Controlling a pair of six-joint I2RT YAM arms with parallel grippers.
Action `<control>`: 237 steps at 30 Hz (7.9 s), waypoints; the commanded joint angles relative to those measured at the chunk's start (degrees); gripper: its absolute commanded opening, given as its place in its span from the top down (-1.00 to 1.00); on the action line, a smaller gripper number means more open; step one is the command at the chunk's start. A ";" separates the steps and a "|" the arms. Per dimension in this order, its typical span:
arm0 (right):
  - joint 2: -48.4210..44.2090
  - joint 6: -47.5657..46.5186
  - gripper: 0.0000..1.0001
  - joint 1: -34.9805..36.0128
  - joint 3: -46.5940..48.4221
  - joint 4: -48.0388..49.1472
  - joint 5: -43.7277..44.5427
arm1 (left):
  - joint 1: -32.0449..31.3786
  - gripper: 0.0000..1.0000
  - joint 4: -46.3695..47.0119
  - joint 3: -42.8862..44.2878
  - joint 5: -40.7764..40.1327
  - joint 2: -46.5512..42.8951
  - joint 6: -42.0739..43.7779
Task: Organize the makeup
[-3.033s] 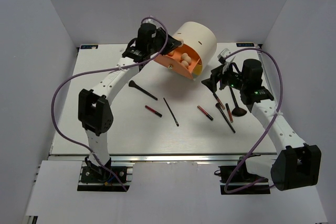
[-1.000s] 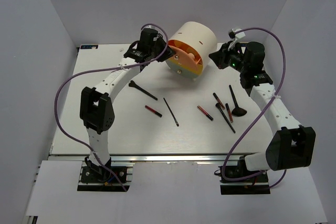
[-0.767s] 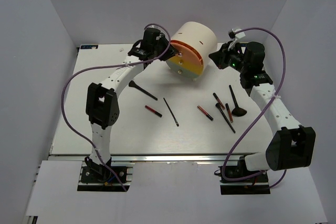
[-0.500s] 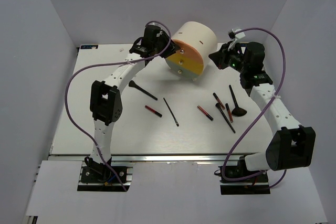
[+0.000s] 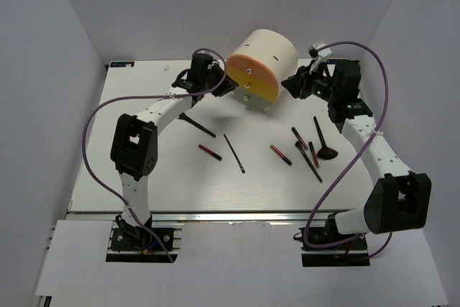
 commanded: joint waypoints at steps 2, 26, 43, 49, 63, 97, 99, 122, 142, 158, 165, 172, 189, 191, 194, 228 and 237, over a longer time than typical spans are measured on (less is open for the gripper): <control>-2.29 -5.34 0.06 -0.38 -1.33 -0.99 -5.13 | 0.45 0.22 8.90 -7.75 2.30 -7.22 -2.70; -2.91 -8.16 -0.12 -1.43 -3.00 -2.22 -6.72 | 0.62 -0.10 12.60 3.84 11.35 8.42 -4.03; -3.17 -8.07 -0.12 -1.52 -3.35 -2.22 -7.15 | 0.71 0.27 17.87 1.73 12.59 11.06 -6.49; -3.35 -7.98 -0.12 -1.69 -3.79 -2.22 -7.15 | 0.71 0.51 18.57 0.33 12.85 10.28 -6.75; -3.70 -7.98 -0.12 -1.96 -4.76 -2.31 -7.42 | 1.15 0.65 22.35 -18.12 12.68 -2.72 -4.90; 9.38 -20.28 -0.58 11.75 0.42 13.77 22.72 | 1.15 0.65 23.41 -24.64 15.31 -8.36 -3.85; 10.35 -20.99 -0.53 11.66 0.86 15.35 24.66 | 1.24 0.65 23.50 -24.90 15.57 -8.36 -3.85; 17.04 -21.43 -0.28 11.66 4.73 18.79 29.14 | 1.24 0.66 25.17 -33.25 16.10 -14.87 -4.82; -0.79 -16.94 -0.79 7.71 3.26 2.44 9.38 | 1.15 -0.57 17.79 -29.20 11.19 -19.87 -0.69; -14.44 -37.26 0.55 5.60 -18.62 -36.68 -2.69 | 4.58 0.56 1.79 -48.44 -4.28 -48.69 9.77; -4.15 -29.09 -0.26 13.31 -20.23 -28.96 12.94 | 5.55 -0.55 -1.99 -54.95 -5.87 -54.59 7.67; 6.75 -25.03 -0.32 15.88 -15.93 -25.25 22.02 | 5.46 -0.65 -2.78 -58.47 -7.36 -57.84 4.68; 15.72 -23.80 -0.20 14.66 -12.15 -23.84 23.44 | 5.46 -0.64 2.75 -61.64 -4.47 -55.39 -1.82; 17.56 -23.98 -0.06 14.30 -11.71 -24.54 22.99 | 5.37 -0.61 2.84 -61.73 -4.29 -54.33 -3.92; 18.88 -24.68 0.21 13.69 -11.62 -24.98 22.47 | 4.67 -0.56 1.35 -60.77 -4.37 -51.53 -6.91; 15.44 -43.48 1.00 20.63 24.41 -19.35 12.00 | -2.19 -0.41 -13.60 -44.59 -13.07 -28.58 -23.10; 19.41 -44.99 0.53 20.54 22.93 -19.45 15.17 | -2.19 -0.39 -13.15 -41.51 -13.16 -23.66 -22.39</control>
